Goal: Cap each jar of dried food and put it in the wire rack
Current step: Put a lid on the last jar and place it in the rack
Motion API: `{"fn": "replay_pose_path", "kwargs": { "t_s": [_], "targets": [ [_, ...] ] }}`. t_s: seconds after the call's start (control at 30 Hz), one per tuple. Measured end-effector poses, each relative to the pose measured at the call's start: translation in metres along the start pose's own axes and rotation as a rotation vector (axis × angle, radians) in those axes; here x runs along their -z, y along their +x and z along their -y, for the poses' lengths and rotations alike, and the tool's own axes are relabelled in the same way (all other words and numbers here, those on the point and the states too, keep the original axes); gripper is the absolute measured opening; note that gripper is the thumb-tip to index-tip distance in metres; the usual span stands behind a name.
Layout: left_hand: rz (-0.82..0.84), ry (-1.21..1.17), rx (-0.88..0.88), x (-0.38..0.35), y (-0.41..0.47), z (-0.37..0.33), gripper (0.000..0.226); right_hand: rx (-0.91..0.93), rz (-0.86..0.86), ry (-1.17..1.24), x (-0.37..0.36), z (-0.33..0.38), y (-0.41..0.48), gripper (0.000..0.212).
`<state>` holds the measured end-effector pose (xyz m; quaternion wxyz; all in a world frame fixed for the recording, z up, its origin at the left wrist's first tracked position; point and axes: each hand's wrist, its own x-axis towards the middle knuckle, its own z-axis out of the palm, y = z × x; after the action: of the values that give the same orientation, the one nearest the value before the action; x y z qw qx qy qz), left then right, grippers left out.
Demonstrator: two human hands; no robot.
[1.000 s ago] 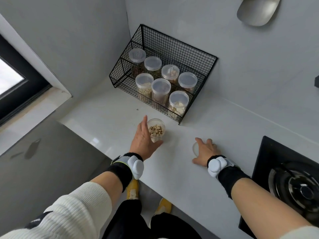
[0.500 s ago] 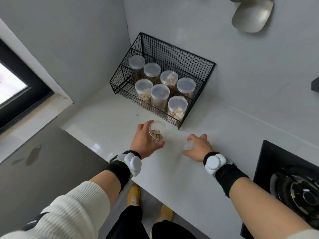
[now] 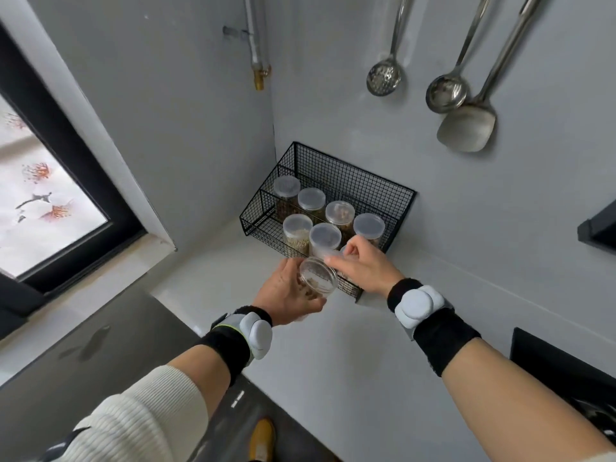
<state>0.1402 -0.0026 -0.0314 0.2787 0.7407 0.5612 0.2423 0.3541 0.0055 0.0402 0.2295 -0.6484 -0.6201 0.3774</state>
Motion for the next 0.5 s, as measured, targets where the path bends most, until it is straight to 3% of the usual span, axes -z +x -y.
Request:
{"fn": "replay_pose_path", "kwargs": {
  "t_s": [0.13,0.33,0.5],
  "targets": [
    [0.003,-0.017,-0.055,0.018,0.009,-0.003,0.089,0.12,0.146,-0.054,0.003,0.02,0.01,0.057],
    [-0.022,-0.027,-0.111,0.036,0.021,-0.002,0.092,0.262,0.262,-0.177,0.005,0.037,0.026,0.076],
    [-0.059,-0.001,-0.139,0.048,0.029,0.002,0.092,0.277,0.291,-0.222,0.005,0.046,0.038,0.077]
  ]
}}
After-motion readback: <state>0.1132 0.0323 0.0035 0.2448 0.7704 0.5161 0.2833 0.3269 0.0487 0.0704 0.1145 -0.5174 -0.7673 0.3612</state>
